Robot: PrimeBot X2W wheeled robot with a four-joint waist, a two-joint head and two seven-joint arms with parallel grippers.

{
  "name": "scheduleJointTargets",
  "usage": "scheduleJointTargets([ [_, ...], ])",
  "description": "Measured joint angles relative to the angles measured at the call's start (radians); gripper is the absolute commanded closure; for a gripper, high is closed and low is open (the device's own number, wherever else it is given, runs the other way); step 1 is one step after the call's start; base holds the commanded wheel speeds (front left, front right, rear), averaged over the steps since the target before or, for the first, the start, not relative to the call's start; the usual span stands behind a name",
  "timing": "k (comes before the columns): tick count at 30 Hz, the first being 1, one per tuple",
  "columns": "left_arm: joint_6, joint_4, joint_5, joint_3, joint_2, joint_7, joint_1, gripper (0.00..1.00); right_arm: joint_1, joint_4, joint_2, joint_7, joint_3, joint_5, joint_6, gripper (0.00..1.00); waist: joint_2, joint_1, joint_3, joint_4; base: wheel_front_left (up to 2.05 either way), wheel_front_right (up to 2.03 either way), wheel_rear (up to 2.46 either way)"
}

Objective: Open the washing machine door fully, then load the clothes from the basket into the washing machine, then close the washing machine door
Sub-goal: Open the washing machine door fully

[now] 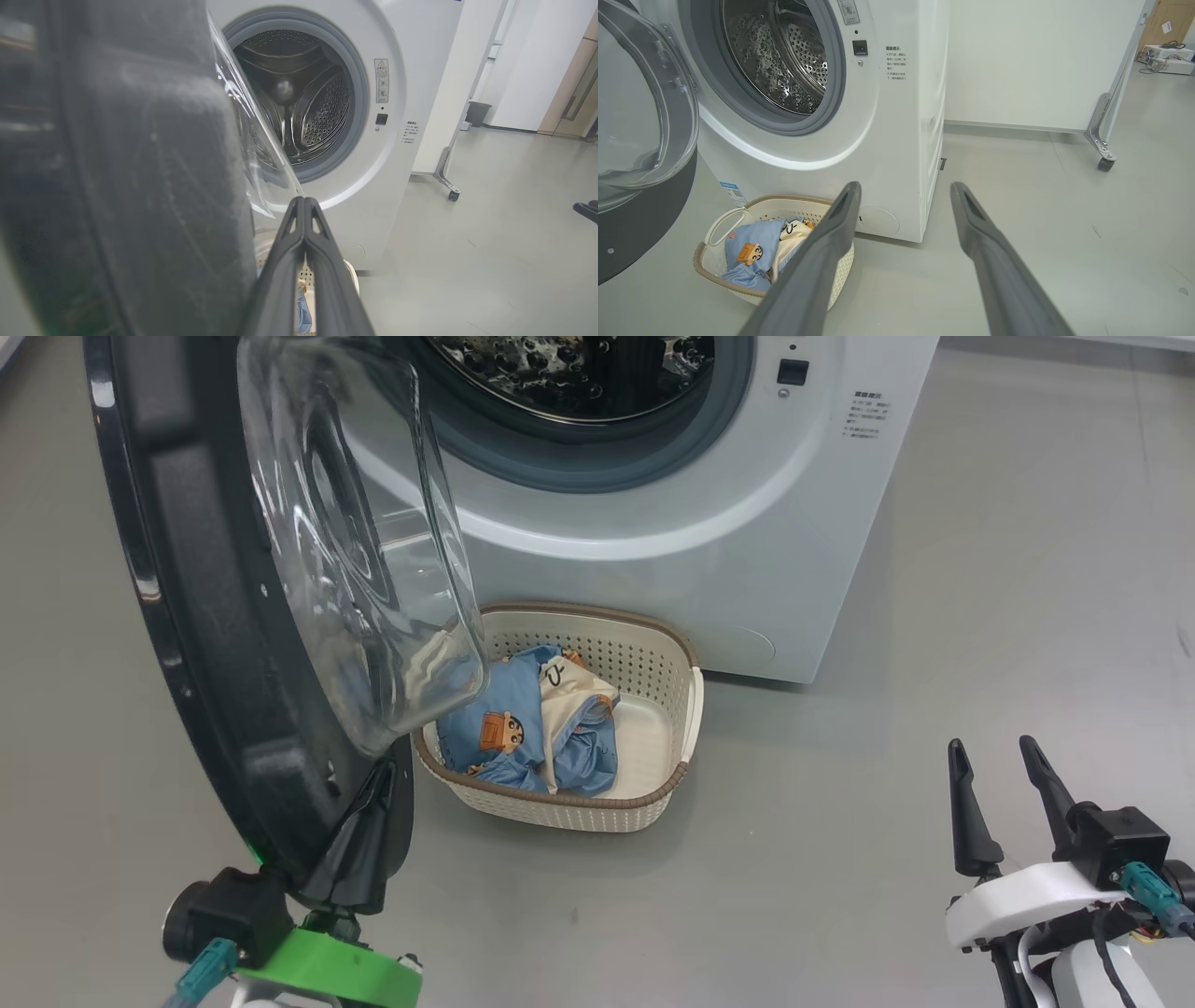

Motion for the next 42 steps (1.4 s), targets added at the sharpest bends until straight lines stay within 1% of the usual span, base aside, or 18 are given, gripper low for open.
scheduleJointTargets([
  [6,0.003,0.036,-0.015,0.068,0.000,0.000,0.010,1.00,0.001,0.000,0.004,0.000,0.001,-0.001,0.005,0.00,0.0000,0.0000,-0.009,0.033,0.00,0.00,0.00],
  [9,0.029,0.054,-0.021,0.133,-0.002,0.000,0.011,1.00,0.001,0.004,0.008,0.000,0.012,-0.009,0.010,0.00,0.0000,0.0000,-0.014,0.046,0.00,0.00,0.00],
  [14,0.046,0.077,-0.030,0.217,-0.002,0.000,0.009,1.00,0.001,0.007,0.010,0.000,0.017,-0.009,0.014,0.00,0.0000,0.0000,-0.015,0.048,0.00,0.00,0.00],
  [21,0.059,0.109,-0.062,0.334,0.000,0.000,-0.016,1.00,0.000,0.015,0.011,0.000,0.030,-0.017,0.015,0.00,0.0000,0.0000,-0.007,0.030,0.00,0.00,0.00],
  [27,0.070,0.153,-0.069,0.404,0.024,0.000,-0.069,1.00,-0.001,0.015,0.011,0.000,0.030,-0.019,0.016,0.00,0.0000,0.0000,0.006,0.012,0.00,0.00,0.00],
  [29,0.080,0.165,-0.072,0.431,0.030,0.000,-0.083,1.00,-0.001,0.015,0.011,0.000,0.029,-0.019,0.023,0.00,0.0000,0.0000,0.011,0.007,0.00,0.00,0.00],
  [34,0.108,0.194,-0.093,0.495,0.045,0.000,-0.118,1.00,-0.005,0.015,0.007,0.000,0.025,-0.021,0.023,0.00,0.0000,0.0000,0.026,-0.005,0.00,0.00,0.00],
  [37,0.116,0.220,-0.108,0.532,0.051,0.000,-0.142,1.00,-0.006,0.015,0.003,0.000,0.024,-0.022,0.024,0.00,0.0000,0.0000,0.035,-0.011,0.00,0.00,0.00],
  [38,0.116,0.220,-0.108,0.532,0.051,0.000,-0.142,1.00,-0.006,0.015,0.003,0.000,0.024,-0.022,0.024,0.00,0.0000,0.0000,0.035,-0.011,0.00,0.00,0.00],
  [42,0.117,0.265,-0.132,0.590,0.064,0.000,-0.181,1.00,-0.007,0.014,0.000,0.000,0.023,-0.025,0.024,0.00,0.0000,0.0000,0.046,-0.018,0.00,0.00,0.00],
])
